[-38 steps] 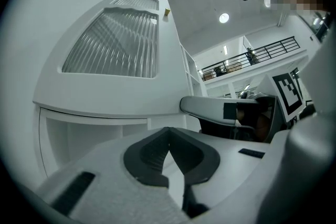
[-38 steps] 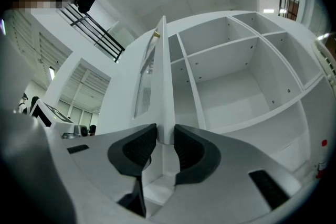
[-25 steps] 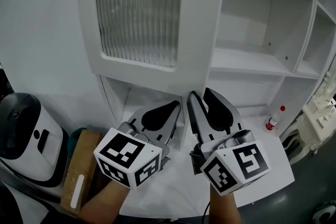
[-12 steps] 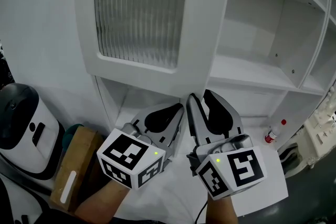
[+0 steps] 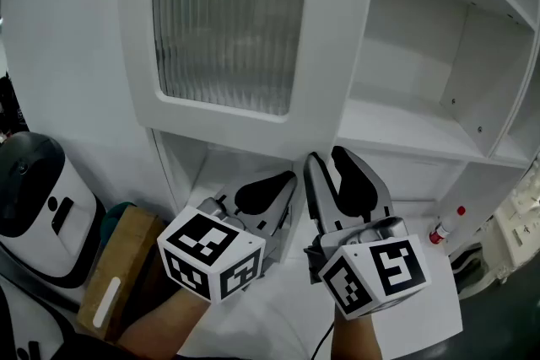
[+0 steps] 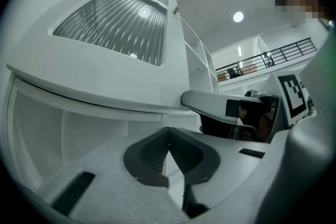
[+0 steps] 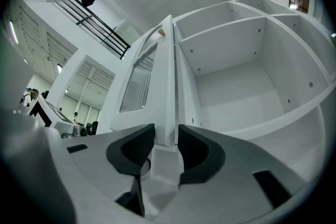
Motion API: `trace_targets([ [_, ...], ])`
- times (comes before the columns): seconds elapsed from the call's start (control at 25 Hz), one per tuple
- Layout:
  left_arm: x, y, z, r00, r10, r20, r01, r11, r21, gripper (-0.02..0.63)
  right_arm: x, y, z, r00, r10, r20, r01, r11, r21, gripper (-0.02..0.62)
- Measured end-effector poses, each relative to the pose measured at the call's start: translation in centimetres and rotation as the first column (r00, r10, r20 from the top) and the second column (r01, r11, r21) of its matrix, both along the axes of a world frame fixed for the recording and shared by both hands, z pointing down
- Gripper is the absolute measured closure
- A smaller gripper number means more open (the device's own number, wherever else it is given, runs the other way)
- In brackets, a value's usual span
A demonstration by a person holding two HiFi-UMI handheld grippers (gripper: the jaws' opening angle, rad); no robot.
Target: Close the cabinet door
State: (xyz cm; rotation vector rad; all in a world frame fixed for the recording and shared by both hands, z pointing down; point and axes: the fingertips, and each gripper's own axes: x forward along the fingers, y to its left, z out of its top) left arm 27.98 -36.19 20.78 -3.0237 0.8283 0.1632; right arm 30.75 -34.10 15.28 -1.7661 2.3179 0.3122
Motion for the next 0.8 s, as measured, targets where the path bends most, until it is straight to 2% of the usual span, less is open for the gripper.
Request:
trace_targets([
  [0.8,0.8,-2.2,0.2,0.999,-0.054,0.005,0.054,0.999,-0.01,0.594,1.2,-3.1,0.1,1.0,0.01,-0.018,-0.01,1.0,0.014,0.463],
])
